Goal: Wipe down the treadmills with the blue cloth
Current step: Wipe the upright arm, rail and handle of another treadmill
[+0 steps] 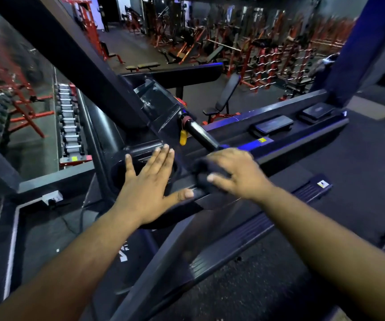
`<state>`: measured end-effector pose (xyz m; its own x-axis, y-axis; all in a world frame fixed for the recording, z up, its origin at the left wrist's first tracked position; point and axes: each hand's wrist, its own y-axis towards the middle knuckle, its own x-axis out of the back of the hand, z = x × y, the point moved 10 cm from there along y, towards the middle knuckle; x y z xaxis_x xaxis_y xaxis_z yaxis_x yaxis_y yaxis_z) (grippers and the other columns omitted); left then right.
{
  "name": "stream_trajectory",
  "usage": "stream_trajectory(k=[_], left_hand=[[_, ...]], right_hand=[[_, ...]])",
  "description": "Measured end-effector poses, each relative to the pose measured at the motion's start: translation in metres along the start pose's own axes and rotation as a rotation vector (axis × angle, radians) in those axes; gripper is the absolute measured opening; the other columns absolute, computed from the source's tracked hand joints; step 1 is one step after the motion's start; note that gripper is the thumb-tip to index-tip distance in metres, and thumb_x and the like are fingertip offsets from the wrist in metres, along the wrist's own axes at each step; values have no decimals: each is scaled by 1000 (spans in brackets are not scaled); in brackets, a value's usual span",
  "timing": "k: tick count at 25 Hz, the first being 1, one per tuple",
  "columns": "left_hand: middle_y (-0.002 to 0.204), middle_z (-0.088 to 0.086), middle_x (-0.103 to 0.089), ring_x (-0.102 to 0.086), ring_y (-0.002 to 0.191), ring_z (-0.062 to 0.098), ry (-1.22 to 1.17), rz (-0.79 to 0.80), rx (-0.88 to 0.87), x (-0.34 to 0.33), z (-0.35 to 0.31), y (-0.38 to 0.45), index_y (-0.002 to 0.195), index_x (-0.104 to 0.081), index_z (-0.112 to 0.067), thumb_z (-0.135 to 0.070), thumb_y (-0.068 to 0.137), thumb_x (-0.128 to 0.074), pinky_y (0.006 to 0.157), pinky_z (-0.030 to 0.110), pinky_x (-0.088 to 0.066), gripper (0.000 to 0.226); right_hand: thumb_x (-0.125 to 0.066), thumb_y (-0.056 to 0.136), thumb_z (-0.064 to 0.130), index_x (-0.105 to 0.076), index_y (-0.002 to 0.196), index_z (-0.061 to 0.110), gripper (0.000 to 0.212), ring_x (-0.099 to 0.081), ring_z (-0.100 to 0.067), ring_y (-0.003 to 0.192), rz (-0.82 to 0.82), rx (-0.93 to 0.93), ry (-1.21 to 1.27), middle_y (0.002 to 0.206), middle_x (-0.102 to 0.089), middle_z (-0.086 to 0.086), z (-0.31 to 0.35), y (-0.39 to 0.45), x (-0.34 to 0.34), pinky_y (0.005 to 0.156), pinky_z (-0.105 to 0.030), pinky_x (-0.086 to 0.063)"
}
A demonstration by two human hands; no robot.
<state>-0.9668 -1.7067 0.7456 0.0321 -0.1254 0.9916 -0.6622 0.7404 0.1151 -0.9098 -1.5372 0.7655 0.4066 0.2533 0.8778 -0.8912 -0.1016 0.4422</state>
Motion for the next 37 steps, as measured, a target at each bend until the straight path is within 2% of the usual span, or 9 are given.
stream_trajectory(k=[4,8,11,14,17,24,27,31,37], left_hand=[[158,-8,34,27,147,8,26,40,-30,-7,31,-35,152,25,-22,-95,65,13,115,63,17,114],[159,-13,27,22,148,5,-137,40,-46,-8,62,-57,152,23,-26,-96,63,12,119,54,15,114],[149,-17,35,33,140,-2,-181,96,-83,-14,76,-73,146,33,-29,-97,61,10,120,47,17,111],[152,-17,32,34,140,-3,-240,66,-124,-16,76,-84,147,30,-28,-97,66,4,121,47,17,110],[154,-17,28,29,142,-5,-337,33,-133,-17,81,-89,149,25,-27,-97,67,1,120,43,19,110],[164,-13,11,12,148,0,-429,-7,-109,-10,79,-76,154,18,-29,-98,67,-2,121,49,13,113],[165,-8,14,10,152,8,-230,-6,-169,-5,48,-66,155,18,-28,-96,68,5,120,57,12,111],[165,-6,15,12,152,9,-79,15,-196,-7,10,-49,155,17,-27,-95,67,8,117,62,14,112],[166,-3,13,11,152,10,66,18,-285,-10,-62,1,156,13,-19,-94,68,4,116,65,9,116]], right_hand=[[-35,89,68,-64,114,32,52,-57,-24,108,-130,-413,-192,108,-66,10,0,-9,0,88,-40,-41],[-43,90,67,-57,128,38,50,-50,-17,118,-132,-169,-144,125,-59,14,136,-2,-43,95,-40,-37],[-49,91,65,-54,139,27,61,-48,-20,132,-78,16,-64,143,-53,4,110,-19,-37,108,-44,-37],[-52,91,56,-60,131,16,58,-50,-28,128,-253,-232,-37,134,-58,-4,64,-35,-20,105,-52,-39],[-53,84,57,-62,128,27,53,-49,-22,126,-274,-300,-116,128,-61,7,123,-21,-39,111,-53,-31],[-61,84,55,-55,137,31,58,-44,-20,136,-15,117,-133,144,-54,9,186,8,-67,114,-46,-30],[-60,90,56,-54,140,32,56,-42,-19,139,-40,167,-147,148,-50,9,149,-23,-56,114,-43,-30],[-55,93,54,-54,139,26,54,-45,-19,136,-136,-136,-62,144,-55,9,68,-41,-21,108,-50,-36],[-41,93,63,-49,142,31,59,-35,-14,143,-170,-355,-107,149,-48,12,14,-59,-12,117,-62,-17]])
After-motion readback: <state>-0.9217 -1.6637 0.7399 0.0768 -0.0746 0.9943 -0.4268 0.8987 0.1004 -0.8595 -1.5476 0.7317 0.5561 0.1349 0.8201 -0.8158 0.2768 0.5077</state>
